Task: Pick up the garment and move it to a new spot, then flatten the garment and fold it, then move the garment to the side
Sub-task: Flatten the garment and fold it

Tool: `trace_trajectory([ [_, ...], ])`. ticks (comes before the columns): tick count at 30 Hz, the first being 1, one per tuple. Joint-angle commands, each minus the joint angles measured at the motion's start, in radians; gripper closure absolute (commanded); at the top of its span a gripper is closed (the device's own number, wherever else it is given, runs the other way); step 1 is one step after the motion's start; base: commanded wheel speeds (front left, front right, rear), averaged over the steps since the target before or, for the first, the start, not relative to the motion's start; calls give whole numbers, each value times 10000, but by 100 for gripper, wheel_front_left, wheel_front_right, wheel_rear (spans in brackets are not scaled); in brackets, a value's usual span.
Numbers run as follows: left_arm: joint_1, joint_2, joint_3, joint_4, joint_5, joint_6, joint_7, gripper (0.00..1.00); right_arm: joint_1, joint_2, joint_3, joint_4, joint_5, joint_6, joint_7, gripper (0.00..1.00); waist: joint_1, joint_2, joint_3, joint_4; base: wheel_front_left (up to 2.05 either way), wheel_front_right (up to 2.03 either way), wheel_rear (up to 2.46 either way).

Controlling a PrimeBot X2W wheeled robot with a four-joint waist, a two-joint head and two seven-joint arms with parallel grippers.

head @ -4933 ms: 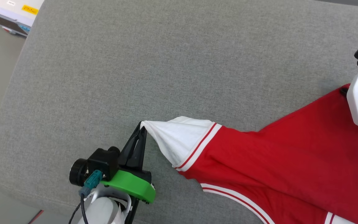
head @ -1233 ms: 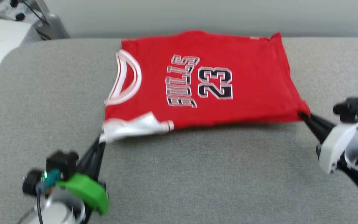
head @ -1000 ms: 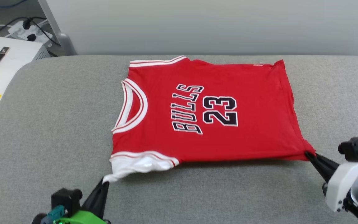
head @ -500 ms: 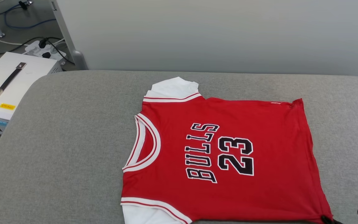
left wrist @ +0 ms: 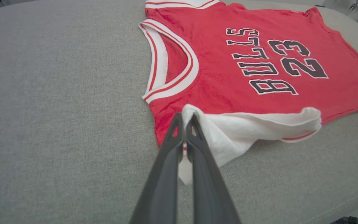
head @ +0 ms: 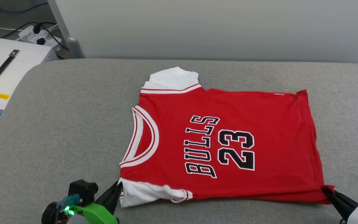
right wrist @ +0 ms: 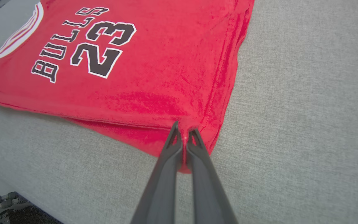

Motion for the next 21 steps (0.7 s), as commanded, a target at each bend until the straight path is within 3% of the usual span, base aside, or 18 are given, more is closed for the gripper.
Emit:
trace_trajectory([
  [1,-530,-56,30,165,246,-179,39,100,-247,92,-189,-136,-107,-6,135,100,1,0,316,-140,0,0,0],
  [12,-3902,-706,7,2369,683,-1633,489,100,-1667,503,-867,-478,-365,-6,980,100,1,0,1666,-515,0,0,0],
  [21,-5793,-1302,-197,4616,1004,-2331,360,100,-3153,587,-581,69,-387,-6,1346,100,1,0,2532,-704,0,0,0],
])
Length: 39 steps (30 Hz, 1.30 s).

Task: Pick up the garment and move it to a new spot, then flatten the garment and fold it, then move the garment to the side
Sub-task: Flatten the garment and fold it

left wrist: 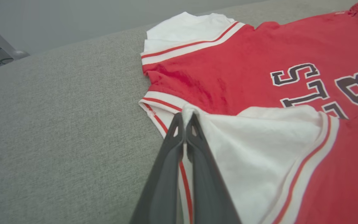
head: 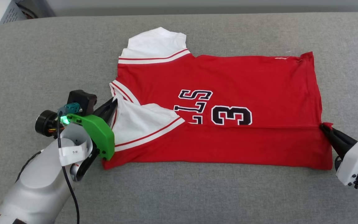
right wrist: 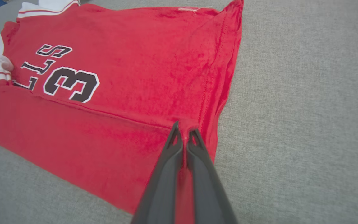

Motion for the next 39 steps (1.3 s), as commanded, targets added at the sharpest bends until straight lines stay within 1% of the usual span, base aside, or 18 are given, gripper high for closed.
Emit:
trace_trajectory([
  [1,-295,-104,-70,369,55,-104,-68,100,-323,54,100,151,-66,-7,59,100,0,0,410,-167,0,0,0],
  [5,-667,-415,-326,1418,49,-282,-204,100,-870,173,429,566,-49,-7,97,100,0,0,695,-239,0,0,0],
  [11,-888,-853,-810,2764,-105,-402,-464,100,-1318,326,962,1201,-42,-7,-6,100,0,0,930,-263,0,0,0],
  [14,-827,-1026,-1204,3081,-290,-416,-511,100,-1410,395,1157,1366,75,-7,-154,100,0,0,897,-278,0,0,0],
  [18,-777,-1056,-1646,3235,-686,-420,-671,100,-1417,395,1266,1521,248,-7,-387,100,0,0,682,-251,0,0,0],
  [19,-789,-1033,-1729,3261,-799,-421,-710,87,-1395,387,1282,1540,292,-7,-448,100,0,0,598,-236,0,0,0],
  [20,-816,-997,-1789,3289,-865,-421,-744,37,-1368,378,1290,1559,327,-7,-480,73,0,0,520,-218,0,0,0],
  [21,-886,-930,-1855,3322,-893,-421,-823,0,-1333,358,1293,1560,357,-7,-532,16,0,0,423,-192,0,0,0],
  [22,-935,-887,-1905,3325,-934,-421,-871,0,-1302,336,1278,1552,362,-7,-602,0,0,0,330,-165,0,0,0],
  [27,-1395,-455,-2073,3067,-1105,-422,-1094,0,-1031,240,1047,1358,398,-7,-939,0,0,0,-176,-1,0,0,0],
  [31,-1848,-3,-2303,2487,-1314,-423,-665,0,-722,141,803,1080,343,-7,-1028,0,0,0,-485,132,0,0,0],
  [34,-2169,339,-2507,2008,-1602,-423,97,0,-518,100,612,903,210,-7,-1024,0,0,0,-654,205,0,0,0],
  [39,-2587,779,-2997,1049,-2533,-423,2308,0,-231,132,375,686,40,-7,-829,0,0,0,-827,305,0,0,0],
])
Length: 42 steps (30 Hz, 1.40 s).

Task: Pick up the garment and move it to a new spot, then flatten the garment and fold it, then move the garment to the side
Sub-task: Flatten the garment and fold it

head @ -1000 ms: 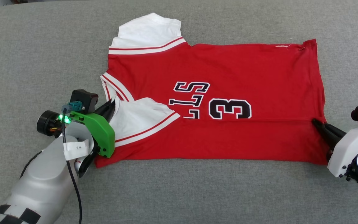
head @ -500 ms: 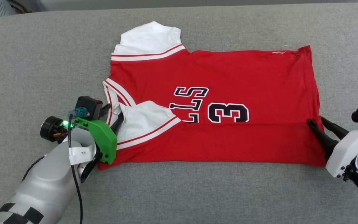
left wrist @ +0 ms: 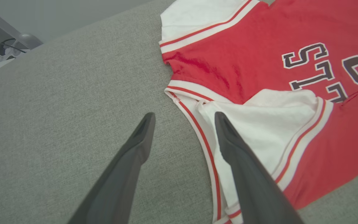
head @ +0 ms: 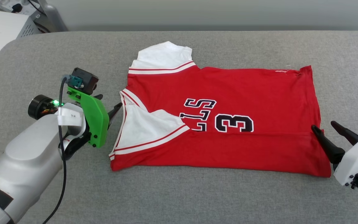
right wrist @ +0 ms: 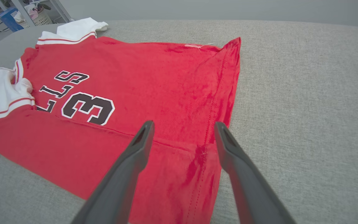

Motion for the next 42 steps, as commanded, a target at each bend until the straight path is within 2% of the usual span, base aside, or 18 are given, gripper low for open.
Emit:
trace_trajectory([
  [1,-277,143,-157,-249,-274,-28,532,0,163,21,-70,-85,-112,-6,53,0,0,0,-106,77,0,0,0],
  [6,-421,515,-738,-1040,-1445,-28,2797,0,361,160,-168,-244,-212,-6,316,0,0,0,-179,69,0,0,0],
  [11,-259,719,-1169,-1372,-2298,-28,4208,0,455,299,-177,-361,-253,-6,529,0,0,0,-180,-42,0,0,0],
  [17,173,692,-1378,-1172,-2771,-28,4578,0,420,412,-177,-409,-270,-6,678,0,0,0,-7,-233,0,0,0],
  [29,1105,179,-1889,-225,-2537,-28,4603,0,111,566,-1,-301,-275,-6,700,0,0,0,301,-500,0,0,0],
  [30,1122,171,-1908,-227,-2522,-28,4589,17,86,550,-12,-303,-278,-6,680,0,0,0,293,-499,0,0,0],
  [31,1116,177,-1925,-236,-2456,-28,4474,80,44,514,-33,-331,-320,-6,614,0,0,0,279,-496,0,0,0],
  [32,1119,183,-1928,-245,-2449,-28,4357,100,10,478,-58,-348,-369,-6,567,0,0,0,252,-493,0,0,0],
  [33,1091,267,-1886,-388,-2408,-28,3824,100,-107,300,-182,-450,-527,-6,530,0,0,0,97,-491,0,0,0],
  [37,1085,466,-1758,-804,-2387,-29,3067,100,-231,-100,-430,-651,-652,-6,895,0,0,0,-110,-444,0,0,0],
  [42,992,791,-1655,-1373,-2208,-29,2443,100,-283,-901,-472,-1184,-485,-6,2523,0,0,0,-273,-352,0,0,0],
])
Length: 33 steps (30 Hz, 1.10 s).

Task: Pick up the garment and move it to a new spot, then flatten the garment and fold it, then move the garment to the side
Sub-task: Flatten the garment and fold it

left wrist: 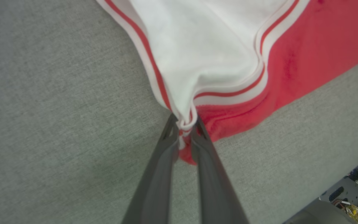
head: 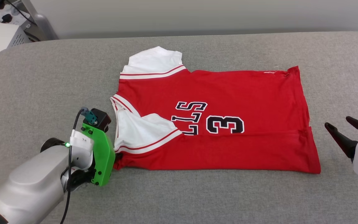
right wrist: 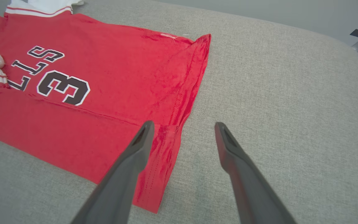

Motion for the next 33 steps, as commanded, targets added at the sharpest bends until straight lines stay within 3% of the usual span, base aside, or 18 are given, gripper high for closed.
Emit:
trace_trajectory([
  [1,95,131,35,-122,163,-27,-129,100,-146,-131,-9,-232,86,-6,460,0,0,0,-63,42,0,0,0],
  [6,87,341,49,-651,317,61,-295,100,-99,-530,-66,-743,336,-6,2587,0,0,0,-56,83,0,0,0],
  [12,-12,397,70,-1068,460,249,-359,100,-72,-64,-208,-529,433,-6,3877,0,0,0,147,179,0,0,0],
  [20,-205,416,175,-1202,549,370,-483,100,-176,610,236,545,-202,-6,3999,0,0,0,555,327,0,0,0],
  [30,-75,321,187,-950,472,347,-655,100,-148,1325,979,2097,102,-6,3551,0,0,0,802,407,0,0,0],
  [31,-31,307,182,-904,459,342,-686,100,-155,1319,1103,2127,163,-6,3492,9,0,0,780,396,0,0,0],
  [32,13,300,174,-863,443,336,-703,100,-173,1311,1170,2135,213,-6,3393,58,0,0,752,379,0,0,0],
  [33,68,296,165,-818,422,327,-723,100,-203,1288,1234,2143,272,-6,3267,100,0,0,709,354,0,0,0],
])
